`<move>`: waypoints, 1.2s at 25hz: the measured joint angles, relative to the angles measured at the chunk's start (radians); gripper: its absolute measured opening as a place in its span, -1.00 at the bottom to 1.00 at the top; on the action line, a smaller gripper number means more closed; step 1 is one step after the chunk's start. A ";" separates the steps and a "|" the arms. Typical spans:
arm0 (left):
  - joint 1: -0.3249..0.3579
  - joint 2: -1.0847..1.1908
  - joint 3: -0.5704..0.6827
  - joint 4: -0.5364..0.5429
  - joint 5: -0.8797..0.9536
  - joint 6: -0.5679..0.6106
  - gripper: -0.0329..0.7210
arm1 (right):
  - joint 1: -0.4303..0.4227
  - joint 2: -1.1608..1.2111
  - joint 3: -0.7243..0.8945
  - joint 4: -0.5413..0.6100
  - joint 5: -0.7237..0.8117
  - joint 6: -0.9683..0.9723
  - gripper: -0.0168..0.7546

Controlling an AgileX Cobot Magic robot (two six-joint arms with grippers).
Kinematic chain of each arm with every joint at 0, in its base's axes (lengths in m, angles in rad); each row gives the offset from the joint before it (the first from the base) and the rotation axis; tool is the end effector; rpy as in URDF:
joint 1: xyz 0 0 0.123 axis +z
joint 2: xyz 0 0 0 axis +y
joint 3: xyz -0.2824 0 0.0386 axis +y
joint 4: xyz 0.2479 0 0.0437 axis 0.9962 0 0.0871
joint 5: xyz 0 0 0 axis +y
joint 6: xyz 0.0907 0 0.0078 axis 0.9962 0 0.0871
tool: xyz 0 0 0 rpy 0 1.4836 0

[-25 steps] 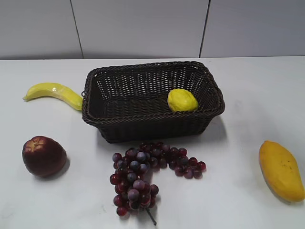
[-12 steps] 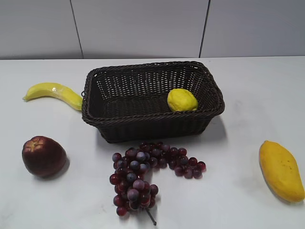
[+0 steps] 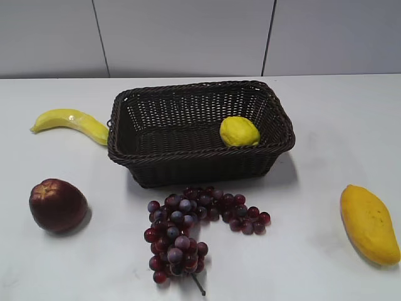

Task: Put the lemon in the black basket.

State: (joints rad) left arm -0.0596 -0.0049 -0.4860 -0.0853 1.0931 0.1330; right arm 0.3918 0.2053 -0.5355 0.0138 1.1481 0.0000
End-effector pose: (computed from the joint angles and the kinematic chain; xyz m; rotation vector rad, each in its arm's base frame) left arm -0.0060 -0.0065 0.2709 0.2054 2.0731 -0.0581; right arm 0.0175 0.0085 0.2792 -0.4498 2.2670 0.2181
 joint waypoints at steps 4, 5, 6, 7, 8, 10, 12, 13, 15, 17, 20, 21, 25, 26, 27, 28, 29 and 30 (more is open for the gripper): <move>0.000 0.000 0.000 0.000 0.000 0.000 -0.29 | 0.000 -0.026 0.029 0.002 -0.071 0.000 0.57; 0.000 0.000 0.000 0.000 0.000 0.000 -0.29 | 0.000 -0.026 0.032 0.004 -0.078 0.000 0.57; 0.000 0.000 0.000 0.000 0.000 0.000 -0.29 | 0.000 -0.026 0.034 0.004 -0.083 0.000 0.57; 0.000 0.000 0.000 0.000 0.000 -0.001 -0.29 | 0.000 -0.026 0.037 0.004 -0.088 0.000 0.57; 0.000 0.000 0.000 0.000 0.000 -0.001 -0.29 | 0.000 -0.026 0.037 0.004 -0.089 0.000 0.57; 0.000 0.000 0.000 0.000 0.000 -0.001 -0.29 | 0.000 -0.026 0.037 0.005 -0.093 0.000 0.57; 0.000 0.000 0.000 0.000 0.000 -0.001 -0.29 | 0.000 -0.026 0.037 0.006 -0.094 0.000 0.57; 0.000 0.000 0.000 0.000 0.000 -0.001 -0.29 | 0.000 -0.026 0.037 0.006 -0.094 0.000 0.57; 0.000 0.000 0.000 0.000 0.000 -0.001 -0.29 | 0.000 -0.026 0.037 0.006 -0.097 0.000 0.57; 0.000 0.000 0.000 0.000 0.000 -0.001 -0.29 | 0.000 -0.030 0.037 0.006 -0.097 0.000 0.57; 0.000 0.000 0.000 0.000 0.000 -0.001 -0.29 | -0.016 -0.050 0.037 0.007 -0.098 0.000 0.57; 0.000 0.000 0.000 0.000 0.000 -0.001 -0.29 | -0.032 -0.062 0.037 0.007 -0.098 0.000 0.57; 0.000 0.000 0.000 0.000 0.000 -0.001 -0.29 | -0.151 -0.119 0.037 0.007 -0.099 0.000 0.57; 0.000 0.000 0.000 0.000 0.000 -0.001 -0.29 | -0.187 -0.137 0.037 0.007 -0.099 0.000 0.57; 0.000 0.000 0.000 0.000 0.000 -0.001 -0.29 | -0.221 -0.150 0.037 0.007 -0.099 0.000 0.57; 0.000 0.000 0.000 0.000 0.000 0.000 -0.29 | -0.248 -0.164 0.037 0.007 -0.099 0.000 0.57; 0.000 0.000 0.000 0.000 0.000 0.000 -0.29 | -0.275 -0.176 0.037 0.007 -0.099 0.000 0.57; 0.000 0.000 0.000 0.000 0.000 -0.001 -0.29 | -0.294 -0.187 0.037 0.007 -0.099 0.000 0.57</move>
State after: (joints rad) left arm -0.0596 -0.0049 -0.4860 -0.0853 1.0931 0.1323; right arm 0.0983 0.0183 -0.4988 0.0212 1.0488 0.0000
